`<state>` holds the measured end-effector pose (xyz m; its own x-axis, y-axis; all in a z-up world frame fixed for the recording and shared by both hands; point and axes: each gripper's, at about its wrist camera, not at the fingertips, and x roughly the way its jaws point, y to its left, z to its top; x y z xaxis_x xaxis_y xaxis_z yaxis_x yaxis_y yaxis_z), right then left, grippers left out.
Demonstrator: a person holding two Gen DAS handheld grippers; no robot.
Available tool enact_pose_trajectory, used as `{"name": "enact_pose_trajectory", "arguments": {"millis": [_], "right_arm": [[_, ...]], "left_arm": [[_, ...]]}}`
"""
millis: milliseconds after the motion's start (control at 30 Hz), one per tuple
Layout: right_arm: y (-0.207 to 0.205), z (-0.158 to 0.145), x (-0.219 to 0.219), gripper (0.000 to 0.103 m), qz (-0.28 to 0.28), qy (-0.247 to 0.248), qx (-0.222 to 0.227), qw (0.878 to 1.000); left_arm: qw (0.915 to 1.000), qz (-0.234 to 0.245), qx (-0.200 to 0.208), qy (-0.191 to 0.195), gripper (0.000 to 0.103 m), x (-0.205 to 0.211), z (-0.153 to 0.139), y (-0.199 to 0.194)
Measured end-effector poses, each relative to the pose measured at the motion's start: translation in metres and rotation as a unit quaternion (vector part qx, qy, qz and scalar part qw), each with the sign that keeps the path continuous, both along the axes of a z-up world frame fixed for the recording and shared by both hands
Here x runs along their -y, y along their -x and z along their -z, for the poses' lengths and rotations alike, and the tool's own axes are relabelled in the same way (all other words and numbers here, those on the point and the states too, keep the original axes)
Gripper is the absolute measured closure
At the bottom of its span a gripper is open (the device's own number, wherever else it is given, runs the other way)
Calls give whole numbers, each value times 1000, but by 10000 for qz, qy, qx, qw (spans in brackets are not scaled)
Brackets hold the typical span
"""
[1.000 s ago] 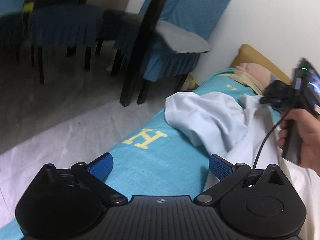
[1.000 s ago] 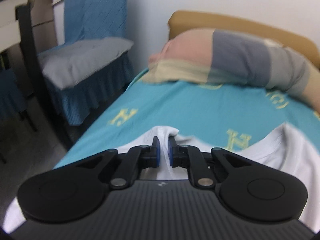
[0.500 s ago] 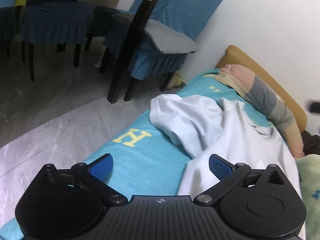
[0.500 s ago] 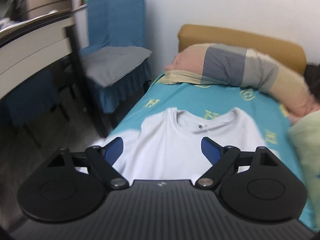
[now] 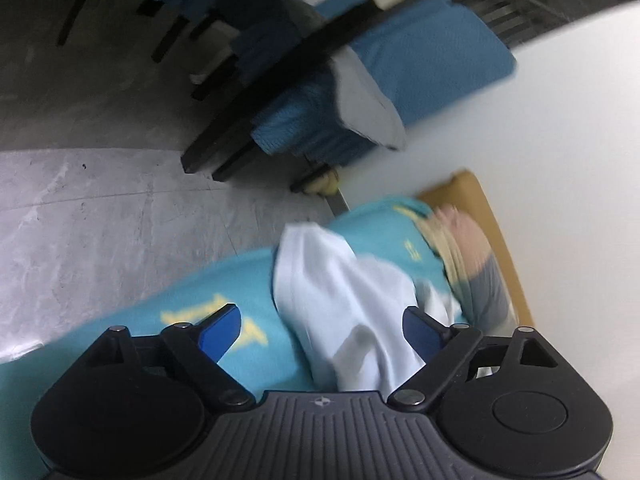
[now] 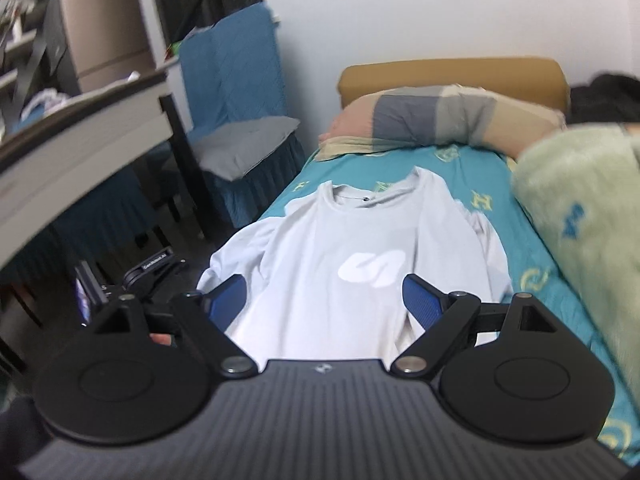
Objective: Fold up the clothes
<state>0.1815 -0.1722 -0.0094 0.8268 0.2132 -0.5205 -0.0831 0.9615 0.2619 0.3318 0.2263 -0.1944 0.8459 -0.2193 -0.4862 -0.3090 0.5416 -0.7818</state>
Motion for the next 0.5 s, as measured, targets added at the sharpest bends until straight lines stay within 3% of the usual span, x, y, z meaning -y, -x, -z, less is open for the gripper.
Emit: {"name": "enact_pose_trajectory", "arguments": {"millis": [100, 200, 267, 300, 333, 367, 433, 500], "right_arm": [[6, 11, 23, 17, 320, -346, -217, 9987], [11, 18, 34, 17, 473, -407, -351, 9974], [15, 20, 40, 17, 531, -443, -403, 9968], [18, 18, 41, 17, 529, -451, -387, 9968], [21, 17, 43, 17, 526, -459, -368, 9969], [24, 16, 44, 17, 521, -447, -339, 9971], [30, 11, 47, 17, 522, -426, -259, 9974], [36, 7, 51, 17, 538, -419, -154, 9976]], "left_arm": [[9997, 139, -222, 12, 28, -10, 0, -25], [9977, 467, -415, -254, 31, -3, -9, -45], [9952, 690, -540, -441, 48, 2, -15, -58], [9934, 792, -605, -558, 67, 8, -18, -62], [9914, 892, -671, -681, 93, 13, -22, -67], [9879, 963, -738, -965, 99, 21, -27, -73], [9773, 990, -611, -1768, 99, 41, -49, -76], [9564, 1204, -304, -2644, 99, 70, -72, -75]]}}
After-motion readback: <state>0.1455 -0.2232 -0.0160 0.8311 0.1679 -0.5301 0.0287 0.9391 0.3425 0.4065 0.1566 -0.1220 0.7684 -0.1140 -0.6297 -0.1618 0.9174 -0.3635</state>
